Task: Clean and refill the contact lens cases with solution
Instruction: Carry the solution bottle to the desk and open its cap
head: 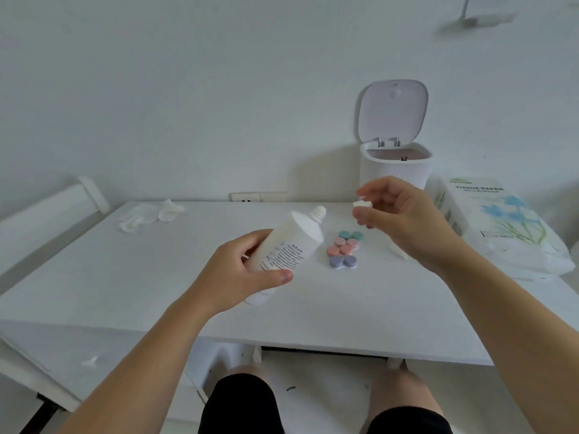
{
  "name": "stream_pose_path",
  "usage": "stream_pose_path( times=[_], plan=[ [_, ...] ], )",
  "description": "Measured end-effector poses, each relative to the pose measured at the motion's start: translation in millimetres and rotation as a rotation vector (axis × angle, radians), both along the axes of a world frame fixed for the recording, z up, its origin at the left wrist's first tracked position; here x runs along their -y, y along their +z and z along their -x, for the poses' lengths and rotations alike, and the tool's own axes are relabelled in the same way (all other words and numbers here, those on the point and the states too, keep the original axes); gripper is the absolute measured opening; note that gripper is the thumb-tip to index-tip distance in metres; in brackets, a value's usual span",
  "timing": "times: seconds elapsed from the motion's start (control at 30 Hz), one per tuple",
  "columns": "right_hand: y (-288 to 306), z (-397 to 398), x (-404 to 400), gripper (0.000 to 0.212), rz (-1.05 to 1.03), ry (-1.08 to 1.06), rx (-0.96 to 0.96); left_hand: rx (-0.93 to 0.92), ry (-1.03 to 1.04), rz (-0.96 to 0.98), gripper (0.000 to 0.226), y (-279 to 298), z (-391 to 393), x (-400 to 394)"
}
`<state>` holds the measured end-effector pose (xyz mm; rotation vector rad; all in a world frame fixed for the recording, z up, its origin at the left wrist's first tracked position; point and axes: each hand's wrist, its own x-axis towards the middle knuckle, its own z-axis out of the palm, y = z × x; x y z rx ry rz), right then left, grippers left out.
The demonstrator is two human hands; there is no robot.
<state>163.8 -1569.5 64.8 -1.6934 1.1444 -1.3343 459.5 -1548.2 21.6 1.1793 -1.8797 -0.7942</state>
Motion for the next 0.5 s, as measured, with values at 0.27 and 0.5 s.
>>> stream_pose_path(
  times=[0.27, 0.5],
  plan=[
    [-32, -2, 78, 0.019, -0.020, -0.221, -0.328, -0.331, 0.202, -0.047, 0.059, -16, -8, 65],
    [-67, -28, 140, 0.014, -0.081, -0.260, -0.508, -0.433, 0.355, -0.033, 0.059, -38, -9, 108]
  ],
)
